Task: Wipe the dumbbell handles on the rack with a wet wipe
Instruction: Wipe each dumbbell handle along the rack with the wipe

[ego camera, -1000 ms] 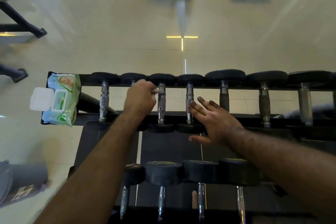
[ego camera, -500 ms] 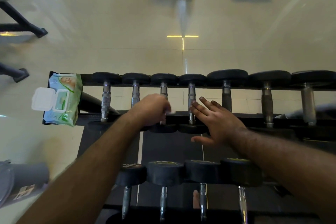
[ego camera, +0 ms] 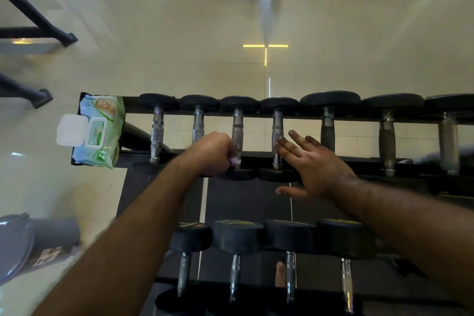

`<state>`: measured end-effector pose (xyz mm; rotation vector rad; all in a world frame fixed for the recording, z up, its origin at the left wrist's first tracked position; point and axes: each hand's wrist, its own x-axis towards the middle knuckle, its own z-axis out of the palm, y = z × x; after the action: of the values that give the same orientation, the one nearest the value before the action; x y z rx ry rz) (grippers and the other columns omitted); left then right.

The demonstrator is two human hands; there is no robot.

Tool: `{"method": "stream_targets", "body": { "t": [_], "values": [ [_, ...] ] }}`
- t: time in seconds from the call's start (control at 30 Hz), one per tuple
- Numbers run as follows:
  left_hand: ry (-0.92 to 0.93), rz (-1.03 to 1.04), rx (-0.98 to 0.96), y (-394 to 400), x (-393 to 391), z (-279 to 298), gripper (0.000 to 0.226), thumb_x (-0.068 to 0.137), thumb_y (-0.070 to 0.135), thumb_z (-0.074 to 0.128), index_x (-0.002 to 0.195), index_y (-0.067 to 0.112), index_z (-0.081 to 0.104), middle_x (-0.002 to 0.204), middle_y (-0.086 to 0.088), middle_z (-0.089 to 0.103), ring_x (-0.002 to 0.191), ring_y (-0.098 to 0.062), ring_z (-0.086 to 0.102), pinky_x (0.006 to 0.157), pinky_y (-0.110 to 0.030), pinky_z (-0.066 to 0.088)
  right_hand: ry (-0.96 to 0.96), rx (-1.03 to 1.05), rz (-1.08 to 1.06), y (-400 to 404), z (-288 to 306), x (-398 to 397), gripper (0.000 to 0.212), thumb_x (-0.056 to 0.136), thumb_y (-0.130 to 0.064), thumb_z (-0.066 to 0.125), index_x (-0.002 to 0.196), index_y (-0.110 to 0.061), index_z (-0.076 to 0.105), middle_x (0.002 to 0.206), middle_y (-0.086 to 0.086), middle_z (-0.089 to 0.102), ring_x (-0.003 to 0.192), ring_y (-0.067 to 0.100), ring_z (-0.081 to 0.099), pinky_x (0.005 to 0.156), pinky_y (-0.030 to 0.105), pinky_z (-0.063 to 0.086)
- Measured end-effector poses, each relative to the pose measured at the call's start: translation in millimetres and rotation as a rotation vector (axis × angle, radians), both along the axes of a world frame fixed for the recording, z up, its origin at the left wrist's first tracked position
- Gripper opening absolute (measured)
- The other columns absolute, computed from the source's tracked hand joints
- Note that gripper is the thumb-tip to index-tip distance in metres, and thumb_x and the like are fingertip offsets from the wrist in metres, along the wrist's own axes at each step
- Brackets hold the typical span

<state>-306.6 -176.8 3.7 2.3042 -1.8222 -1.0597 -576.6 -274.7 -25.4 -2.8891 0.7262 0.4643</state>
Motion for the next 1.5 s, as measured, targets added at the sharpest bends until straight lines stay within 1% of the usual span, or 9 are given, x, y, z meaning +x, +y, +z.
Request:
{"method": "stream_targets", "body": {
  "t": [0.17,0.27,0.4,0.57,0.77,0.97,1.1,1.37,1.5],
  "values": [
    [0.276,0.082,-0.126,6,-12,19,0.009,0.096,0.021,0.074,0.102,0.020,0.080,0.092,0.011,0.072,0.089,-0.002,0.068,0.091,-0.032,0.060,0.041,-0.001,-0.011,1,8,2,0.119,0.083,-0.099,0.024,0.173,-0.023,0.007,0.180,0.001,0.002,0.166,0.027,-0.004,0.133,0.049,0.005],
    [0.456,0.490,-0.374,24,-4,28,0.006,0.094,0.019,0.075,0.096,0.022,0.080,0.093,0.001,0.078,0.091,-0.013,0.076,0.087,-0.038,0.064,0.103,-0.006,-0.034,7,21,5,0.118,0.083,-0.098,0.030,0.173,-0.026,0.004,0.181,-0.001,0.004,0.167,0.027,-0.001,0.133,0.055,0.005],
    [0.669,0.978,-0.610,46,8,38,0.008,0.093,0.010,0.073,0.096,0.013,0.080,0.094,-0.008,0.080,0.087,-0.020,0.076,0.076,-0.034,0.062,0.062,-0.072,-0.067,35,34,40,0.115,0.077,-0.097,0.038,0.162,-0.020,0.041,0.166,0.004,0.045,0.150,0.034,0.039,0.119,0.056,0.034],
    [0.896,1.320,-0.750,75,15,50,0.017,0.097,-0.006,0.063,0.099,0.007,0.074,0.079,0.002,0.078,0.076,-0.011,0.073,0.071,-0.028,0.059,0.071,-0.027,0.059,83,25,141,0.077,0.088,-0.064,0.075,0.144,-0.014,0.058,0.139,0.009,0.056,0.126,0.032,0.056,0.100,0.049,0.051],
    [0.795,1.255,-0.734,113,16,43,0.014,0.095,0.000,0.070,0.099,0.011,0.077,0.095,-0.008,0.080,0.090,-0.021,0.077,0.085,-0.038,0.064,0.233,-0.174,-0.063,106,12,194,0.032,0.100,-0.025,0.068,0.130,-0.015,0.069,0.130,0.010,0.064,0.122,0.033,0.057,0.099,0.047,0.049],
    [0.799,1.274,-0.710,118,31,47,0.012,0.096,0.003,0.071,0.103,0.011,0.077,0.099,-0.008,0.081,0.094,-0.022,0.079,0.082,-0.036,0.065,-0.258,0.011,-0.349,109,-24,158,0.022,0.091,-0.029,0.079,0.112,-0.023,0.080,0.114,-0.005,0.063,0.116,0.026,0.051,0.094,0.041,0.032],
    [0.775,1.230,-0.743,110,43,57,0.011,0.094,0.004,0.074,0.104,0.008,0.077,0.098,-0.005,0.081,0.093,-0.019,0.079,0.079,-0.031,0.064,-0.580,0.210,-0.571,113,-40,130,0.034,0.079,-0.029,0.094,0.111,-0.027,0.083,0.100,-0.012,0.055,0.103,0.027,0.054,0.089,0.039,0.033],
    [0.695,1.059,-0.692,78,34,45,0.010,0.092,0.010,0.075,0.101,0.013,0.079,0.100,-0.005,0.080,0.097,-0.019,0.077,0.081,-0.033,0.064,-0.082,0.048,-0.161,69,19,118,0.086,0.083,-0.089,0.059,0.141,-0.026,0.065,0.136,0.001,0.064,0.130,0.027,0.054,0.114,0.049,0.039],
    [0.621,0.985,-0.642,55,15,27,0.004,0.097,0.020,0.074,0.098,0.018,0.077,0.095,0.003,0.077,0.094,-0.012,0.074,0.084,-0.035,0.065,-0.036,0.000,-0.319,30,28,70,0.114,0.085,-0.093,0.051,0.169,-0.020,0.025,0.176,0.008,0.027,0.163,0.033,0.019,0.132,0.052,0.017]
  ]
}}
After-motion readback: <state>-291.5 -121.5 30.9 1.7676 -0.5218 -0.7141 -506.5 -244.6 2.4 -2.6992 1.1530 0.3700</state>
